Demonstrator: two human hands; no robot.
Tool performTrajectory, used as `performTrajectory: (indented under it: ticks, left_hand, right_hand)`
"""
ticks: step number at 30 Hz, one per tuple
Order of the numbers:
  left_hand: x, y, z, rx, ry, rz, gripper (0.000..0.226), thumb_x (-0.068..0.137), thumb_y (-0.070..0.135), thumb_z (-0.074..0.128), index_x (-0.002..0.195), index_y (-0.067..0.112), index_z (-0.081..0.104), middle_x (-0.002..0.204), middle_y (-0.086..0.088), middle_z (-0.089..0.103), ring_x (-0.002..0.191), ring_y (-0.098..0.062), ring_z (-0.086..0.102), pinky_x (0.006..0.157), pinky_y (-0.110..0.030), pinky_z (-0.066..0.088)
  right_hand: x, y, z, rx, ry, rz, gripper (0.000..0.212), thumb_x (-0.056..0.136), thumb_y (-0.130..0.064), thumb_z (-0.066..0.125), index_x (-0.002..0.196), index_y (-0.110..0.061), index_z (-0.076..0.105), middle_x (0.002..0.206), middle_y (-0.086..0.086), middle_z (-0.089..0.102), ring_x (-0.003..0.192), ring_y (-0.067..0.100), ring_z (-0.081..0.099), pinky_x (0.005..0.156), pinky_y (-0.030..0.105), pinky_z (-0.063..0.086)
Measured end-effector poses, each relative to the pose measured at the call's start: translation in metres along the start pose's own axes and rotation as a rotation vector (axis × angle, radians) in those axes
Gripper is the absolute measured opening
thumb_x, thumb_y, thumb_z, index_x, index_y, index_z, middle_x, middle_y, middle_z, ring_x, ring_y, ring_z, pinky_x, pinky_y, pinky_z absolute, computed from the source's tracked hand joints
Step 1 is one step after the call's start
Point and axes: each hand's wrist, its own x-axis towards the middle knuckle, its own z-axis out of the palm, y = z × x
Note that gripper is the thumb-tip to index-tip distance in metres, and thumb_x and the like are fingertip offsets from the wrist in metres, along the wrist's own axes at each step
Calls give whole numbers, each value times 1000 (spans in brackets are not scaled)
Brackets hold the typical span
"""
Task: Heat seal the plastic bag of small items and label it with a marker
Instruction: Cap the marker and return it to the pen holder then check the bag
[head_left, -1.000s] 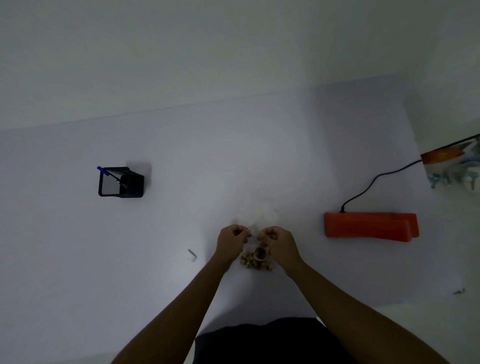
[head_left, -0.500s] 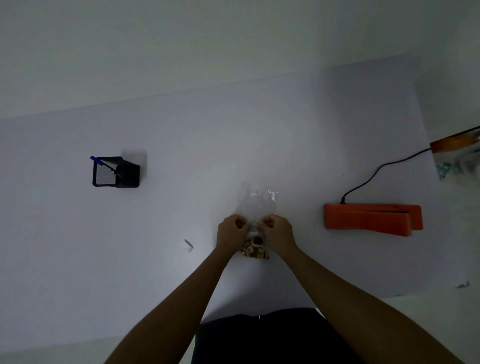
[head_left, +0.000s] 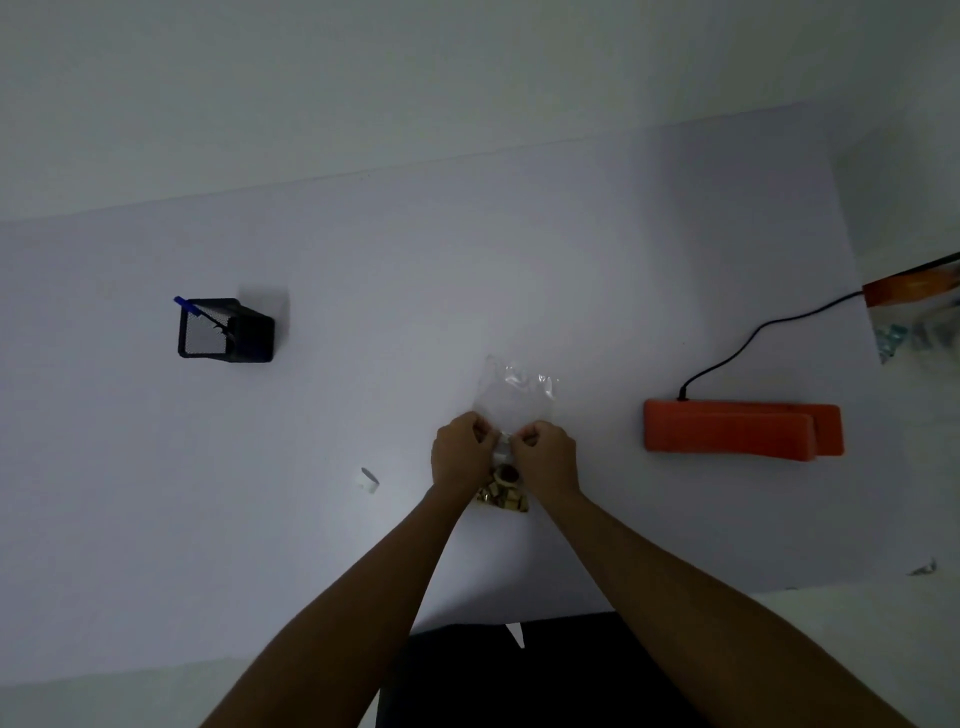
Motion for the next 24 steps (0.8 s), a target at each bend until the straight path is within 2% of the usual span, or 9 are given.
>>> performTrajectory:
  ticks: [5,8,10,13,17,20,24]
  left_hand:
    - [-1,-2,4,-7,36,0,13,85,25,69,79,20,59,69,7,61,63,-9,57,53,-16,37]
    - [-1,-7,6,-24,65,0,21,84,28,71,78,17,54,67,4,60,60,-11,56,50,-18,36]
    - [-1,-10,6,-19,79,10,23,83,29,73,79,15,54,68,2,60,60,-14,56,51,-20,39]
    - [0,-10,6,-7,81,34,24,84,27,73,84,14,53,72,0,59,64,-17,56,57,-25,42]
    - [1,-14,3,29,53,60,27,86,24,70,101,10,51,83,-5,62,75,-23,59,66,-31,46]
    - [3,-16,2,36,20,85,24,89,20,65,104,11,48,90,-10,66,81,-28,63,67,-33,47]
    - [1,-19,1,42,9,101,17,89,14,56,102,13,47,81,-5,62,79,-31,66,64,-33,47]
  right_hand:
    - [0,3,3,5,65,-29,14,83,-19,65,77,-7,59,68,1,60,63,17,58,58,32,50]
    - [-3,4,2,7,66,-50,32,80,-37,71,78,-11,52,68,1,58,58,16,55,54,33,47]
    - [-2,4,-1,-35,45,-57,37,79,-42,72,78,-14,50,67,-2,56,57,13,52,51,31,43]
    - [3,5,-2,-45,26,-49,34,79,-36,74,76,-16,47,66,-4,52,58,14,49,51,28,37]
    - [7,6,1,-37,44,-9,33,79,-30,75,71,-18,45,65,-4,51,61,18,51,56,29,37]
    - [9,8,0,-34,47,-3,27,80,-25,74,74,-15,50,68,-1,56,65,21,55,60,28,38]
    - [12,10,-3,-40,42,-4,23,80,-24,73,78,-10,54,71,2,59,68,24,57,62,28,39]
